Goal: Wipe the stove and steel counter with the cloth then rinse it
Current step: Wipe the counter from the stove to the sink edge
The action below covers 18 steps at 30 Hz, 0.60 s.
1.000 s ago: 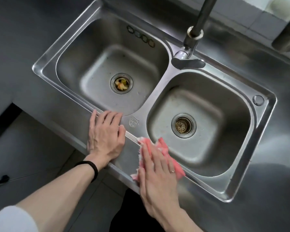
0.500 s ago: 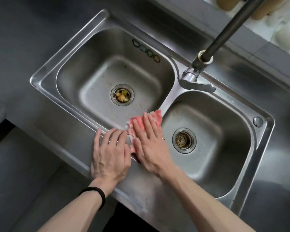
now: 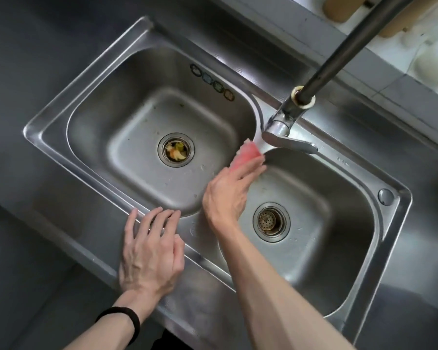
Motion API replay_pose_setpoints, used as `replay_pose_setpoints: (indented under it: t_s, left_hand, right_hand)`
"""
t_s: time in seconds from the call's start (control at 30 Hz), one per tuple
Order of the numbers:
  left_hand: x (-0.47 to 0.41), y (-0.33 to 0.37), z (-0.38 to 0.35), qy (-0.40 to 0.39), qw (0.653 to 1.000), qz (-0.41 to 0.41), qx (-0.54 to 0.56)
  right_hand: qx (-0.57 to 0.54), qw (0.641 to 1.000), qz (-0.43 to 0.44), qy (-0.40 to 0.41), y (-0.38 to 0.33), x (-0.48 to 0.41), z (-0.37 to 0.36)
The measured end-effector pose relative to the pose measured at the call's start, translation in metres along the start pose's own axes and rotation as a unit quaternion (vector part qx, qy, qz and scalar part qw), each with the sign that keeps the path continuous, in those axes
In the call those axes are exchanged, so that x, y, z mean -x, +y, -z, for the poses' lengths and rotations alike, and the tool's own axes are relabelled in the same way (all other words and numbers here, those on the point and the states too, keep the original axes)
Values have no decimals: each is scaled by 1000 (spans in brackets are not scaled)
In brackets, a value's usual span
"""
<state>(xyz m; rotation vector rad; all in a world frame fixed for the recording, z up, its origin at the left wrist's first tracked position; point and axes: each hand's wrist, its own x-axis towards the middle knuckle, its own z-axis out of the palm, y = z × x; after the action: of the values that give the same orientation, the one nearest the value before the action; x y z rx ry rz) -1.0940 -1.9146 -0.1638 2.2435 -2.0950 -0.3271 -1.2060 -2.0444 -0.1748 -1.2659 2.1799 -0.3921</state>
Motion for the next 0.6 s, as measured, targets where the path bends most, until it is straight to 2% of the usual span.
replay_pose_setpoints:
  t_s: [0.13,0.27,0.37,0.43,0.6]
  left_hand:
    - [-2,3,3,-3,1000,5,-9]
    - [-3,7,9,-19,1000,13,-12]
    - [-1,7,8,-17,1000,15,-14]
    - [-1,7,6,-12,1000,15,-16]
    - [-1,7,5,-2,1000,19,-20]
  right_hand:
    - [-27,993,2,-115,25,63,8]
    - [29,980,48,-191,60,101,30]
    - [64,968,112,-217,79,107,54]
    - [116,958,126,-231,93,110,64]
    - [188,957,82,-207,140,128,94]
